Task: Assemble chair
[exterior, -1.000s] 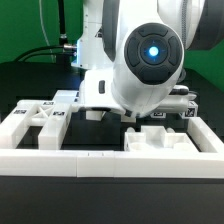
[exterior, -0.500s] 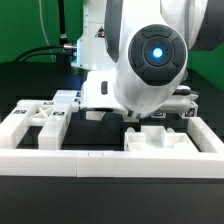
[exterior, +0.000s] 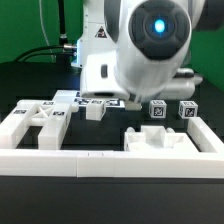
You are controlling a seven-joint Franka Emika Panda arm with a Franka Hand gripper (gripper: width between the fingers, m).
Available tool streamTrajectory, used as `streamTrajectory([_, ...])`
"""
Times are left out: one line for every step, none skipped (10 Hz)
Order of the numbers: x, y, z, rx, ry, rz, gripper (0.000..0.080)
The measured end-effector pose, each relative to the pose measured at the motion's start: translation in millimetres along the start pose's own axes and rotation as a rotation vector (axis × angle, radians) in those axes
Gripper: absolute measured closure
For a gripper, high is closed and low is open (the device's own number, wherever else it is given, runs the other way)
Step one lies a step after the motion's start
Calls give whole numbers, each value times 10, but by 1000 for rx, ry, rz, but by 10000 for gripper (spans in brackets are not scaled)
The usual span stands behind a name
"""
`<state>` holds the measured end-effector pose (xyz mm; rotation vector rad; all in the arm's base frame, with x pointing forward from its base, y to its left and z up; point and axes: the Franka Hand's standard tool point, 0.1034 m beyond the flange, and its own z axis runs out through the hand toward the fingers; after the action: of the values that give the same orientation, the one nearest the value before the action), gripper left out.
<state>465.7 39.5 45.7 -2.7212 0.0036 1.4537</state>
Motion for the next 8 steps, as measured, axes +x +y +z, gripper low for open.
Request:
streamTrajectory([-113, 6, -126, 2, 7, -36, 515])
streamTrajectory([-180, 31, -204, 1, 14, -90, 515])
streamTrajectory([-161, 27, -189, 0, 16, -85, 515])
streamTrajectory([-126, 24, -203, -1, 38, -87, 515])
streamTrajectory([-129, 23, -207, -1, 40, -87, 515])
streamTrajectory([-51, 22, -277, -4, 118, -87, 515])
streamTrajectory([-114, 20, -369, 2, 147, -89, 515])
streamTrajectory([-94, 12, -582, 13, 244, -88, 515])
